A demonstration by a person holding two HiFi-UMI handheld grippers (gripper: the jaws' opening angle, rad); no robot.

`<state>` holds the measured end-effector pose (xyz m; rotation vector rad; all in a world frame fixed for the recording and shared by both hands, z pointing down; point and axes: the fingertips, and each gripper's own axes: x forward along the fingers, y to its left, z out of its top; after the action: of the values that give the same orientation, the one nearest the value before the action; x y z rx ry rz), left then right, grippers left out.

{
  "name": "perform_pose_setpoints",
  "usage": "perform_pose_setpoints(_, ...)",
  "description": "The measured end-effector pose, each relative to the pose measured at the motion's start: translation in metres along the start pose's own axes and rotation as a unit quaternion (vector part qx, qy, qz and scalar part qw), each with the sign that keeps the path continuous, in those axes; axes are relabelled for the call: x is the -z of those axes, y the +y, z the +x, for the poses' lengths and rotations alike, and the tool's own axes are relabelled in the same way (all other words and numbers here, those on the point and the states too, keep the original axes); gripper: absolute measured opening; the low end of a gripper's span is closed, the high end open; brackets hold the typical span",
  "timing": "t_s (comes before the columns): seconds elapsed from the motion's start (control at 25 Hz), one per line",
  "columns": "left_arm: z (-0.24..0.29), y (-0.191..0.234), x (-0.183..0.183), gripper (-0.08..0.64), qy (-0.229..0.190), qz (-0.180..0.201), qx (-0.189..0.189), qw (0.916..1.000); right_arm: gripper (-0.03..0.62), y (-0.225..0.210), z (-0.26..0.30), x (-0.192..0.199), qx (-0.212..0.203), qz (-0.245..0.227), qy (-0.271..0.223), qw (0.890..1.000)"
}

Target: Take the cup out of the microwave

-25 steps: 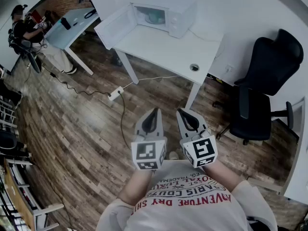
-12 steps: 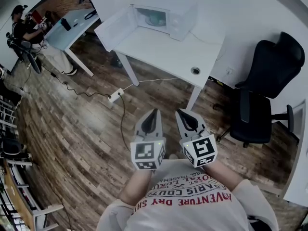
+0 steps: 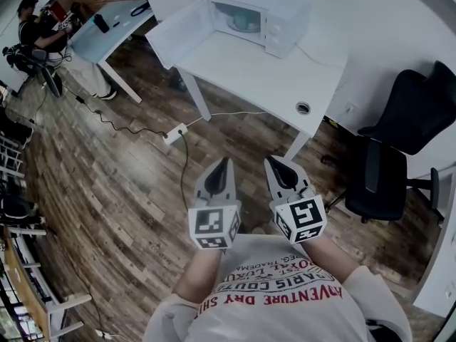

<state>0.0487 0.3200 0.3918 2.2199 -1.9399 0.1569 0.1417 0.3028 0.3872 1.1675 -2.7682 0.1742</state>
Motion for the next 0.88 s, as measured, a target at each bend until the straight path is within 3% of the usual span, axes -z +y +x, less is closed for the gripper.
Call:
perform_pose_setpoints(0.2,0.035,0.038,-0.004,0.006,0.003,-0.009,0.013,0.9999,0.011,-0.01,0.05,0.0,0.02,0.024,0.011,0.999)
perform_pose_setpoints(0.88,0.181,0.207,-0.059,0.006,0.021,-0.004,0.112,0.9935,0.012,-0.006,0.268,-0.044,0.099,0.056,0.015,0.993)
